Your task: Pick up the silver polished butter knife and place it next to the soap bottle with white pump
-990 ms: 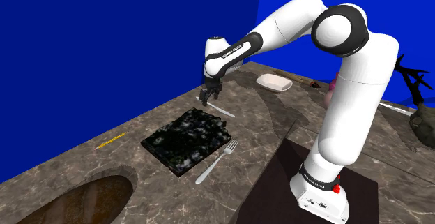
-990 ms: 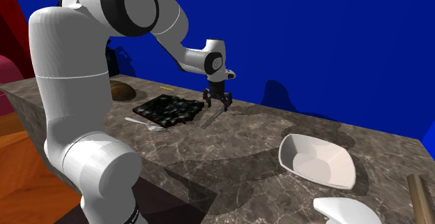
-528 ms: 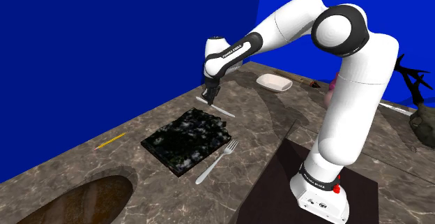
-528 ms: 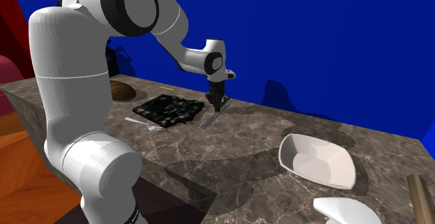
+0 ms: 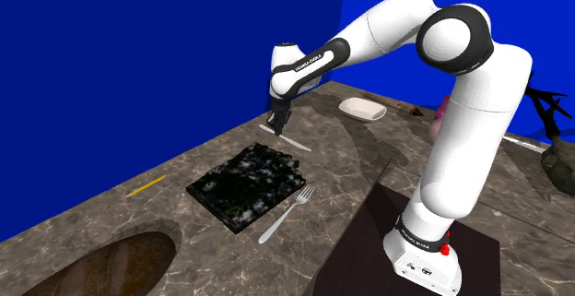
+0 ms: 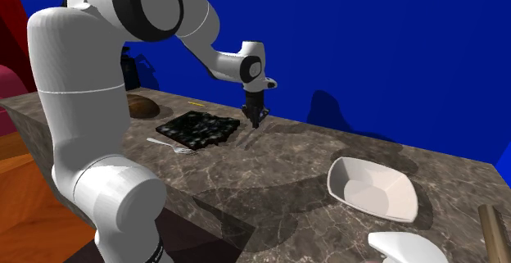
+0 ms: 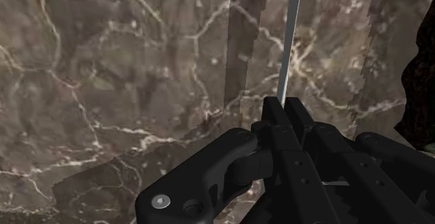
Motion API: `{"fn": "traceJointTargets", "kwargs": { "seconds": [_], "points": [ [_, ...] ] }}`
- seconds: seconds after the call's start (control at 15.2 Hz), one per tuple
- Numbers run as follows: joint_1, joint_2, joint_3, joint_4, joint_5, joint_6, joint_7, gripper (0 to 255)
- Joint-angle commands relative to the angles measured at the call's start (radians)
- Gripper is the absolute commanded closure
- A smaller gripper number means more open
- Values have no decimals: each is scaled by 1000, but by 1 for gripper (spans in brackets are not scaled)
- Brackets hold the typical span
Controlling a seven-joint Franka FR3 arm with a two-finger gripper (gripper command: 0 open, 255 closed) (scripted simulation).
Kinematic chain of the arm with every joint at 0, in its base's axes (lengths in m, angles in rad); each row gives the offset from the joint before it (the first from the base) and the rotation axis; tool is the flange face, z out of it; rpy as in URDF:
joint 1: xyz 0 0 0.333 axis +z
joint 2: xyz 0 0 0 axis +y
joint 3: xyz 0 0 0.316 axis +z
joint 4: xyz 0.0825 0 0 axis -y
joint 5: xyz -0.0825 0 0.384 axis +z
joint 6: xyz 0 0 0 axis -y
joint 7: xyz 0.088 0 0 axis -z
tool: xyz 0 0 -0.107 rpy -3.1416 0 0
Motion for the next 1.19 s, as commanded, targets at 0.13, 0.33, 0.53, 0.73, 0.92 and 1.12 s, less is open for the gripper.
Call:
{"fn": "traceJointTargets", "kwargs": {
  "seconds": [0.13, 0.33, 0.53, 0.73, 0.92, 1.12],
  "points": [
    [0, -25, 0, 23, -1, -48, 1, 255],
    [0, -43, 0, 43, -1, -87, 1, 255],
    [0, -59, 0, 65, -2, -125, 1, 255],
    [0, -74, 0, 89, -2, -164, 2, 255],
    [1, -87, 0, 115, -2, -203, 2, 255],
    [1, -98, 0, 143, -3, -241, 2, 255]
  ]
}}
